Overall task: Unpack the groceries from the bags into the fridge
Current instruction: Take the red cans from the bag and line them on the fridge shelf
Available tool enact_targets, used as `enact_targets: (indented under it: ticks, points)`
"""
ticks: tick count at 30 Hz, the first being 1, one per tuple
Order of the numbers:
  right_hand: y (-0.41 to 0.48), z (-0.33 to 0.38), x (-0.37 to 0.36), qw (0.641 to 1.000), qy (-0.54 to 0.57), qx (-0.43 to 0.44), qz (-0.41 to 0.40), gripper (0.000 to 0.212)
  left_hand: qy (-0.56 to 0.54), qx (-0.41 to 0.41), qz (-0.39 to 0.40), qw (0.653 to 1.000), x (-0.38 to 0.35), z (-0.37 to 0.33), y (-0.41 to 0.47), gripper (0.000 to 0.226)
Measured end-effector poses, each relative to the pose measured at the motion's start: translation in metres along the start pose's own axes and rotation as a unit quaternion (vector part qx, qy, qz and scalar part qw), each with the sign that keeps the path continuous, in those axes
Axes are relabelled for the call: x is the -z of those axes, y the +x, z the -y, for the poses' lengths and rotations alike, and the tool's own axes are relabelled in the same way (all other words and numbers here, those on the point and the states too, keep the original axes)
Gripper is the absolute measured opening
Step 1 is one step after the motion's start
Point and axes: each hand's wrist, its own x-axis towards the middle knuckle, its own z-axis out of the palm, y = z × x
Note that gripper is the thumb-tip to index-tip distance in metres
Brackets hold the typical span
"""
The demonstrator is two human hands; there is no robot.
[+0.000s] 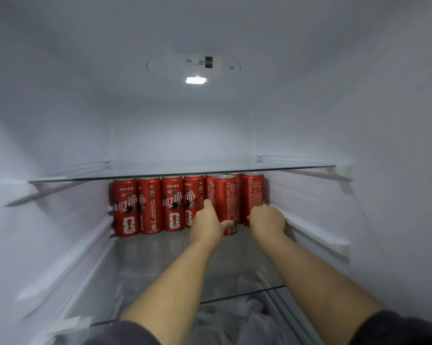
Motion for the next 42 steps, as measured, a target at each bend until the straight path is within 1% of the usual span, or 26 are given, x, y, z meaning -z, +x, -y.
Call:
enact_targets:
  ticks: [3,9,11,13,15,18,23,28,33,38,42]
  points:
    - [0.002,-0.002,-0.005,1.000,-0.010,0.014,-0.006,0.023,-0.003,-0.007,-0.002,1.000,-0.003,0.003,0.001,0.057]
    - [0.003,-0.006,-0.012,0.999,0.040,0.021,-0.031,0.023,-0.018,-0.020,-0.008,1.000,-0.006,0.004,0.002,0.061]
    - [0.001,-0.003,-0.013,0.996,0.072,0.024,-0.047,0.023,-0.037,-0.015,-0.019,0.999,-0.005,0.005,0.001,0.056]
    - [-0.001,-0.001,-0.013,0.992,0.111,0.036,-0.056,0.023,-0.045,-0.011,-0.025,0.999,-0.004,0.005,0.001,0.046]
    - [-0.003,0.000,-0.014,0.987,0.144,0.039,-0.066,0.021,-0.042,-0.019,-0.010,0.999,-0.005,0.005,0.001,0.036]
    - [-0.003,-0.003,-0.016,0.982,0.173,0.025,-0.076,0.021,-0.040,-0.037,0.012,0.998,-0.007,0.005,0.002,0.028]
    - [-0.002,-0.007,-0.017,0.973,0.222,0.006,-0.058,0.025,-0.025,-0.060,0.055,0.996,-0.008,0.006,0.002,0.025]
    - [-0.004,-0.008,-0.017,0.967,0.249,0.016,-0.051,0.028,-0.019,-0.077,0.069,0.994,-0.007,0.005,0.003,0.021]
    - [-0.003,-0.009,-0.019,0.962,0.267,0.015,-0.046,0.034,-0.004,-0.077,0.043,0.996,-0.006,0.003,0.002,0.021]
    - [-0.002,-0.008,-0.021,0.963,0.263,0.018,-0.055,0.032,0.068,-0.091,0.022,0.993,-0.004,-0.002,0.000,0.021]
    - [-0.003,-0.008,-0.022,0.966,0.251,0.028,-0.058,0.032,0.096,-0.088,0.003,0.991,-0.006,-0.004,-0.001,0.025]
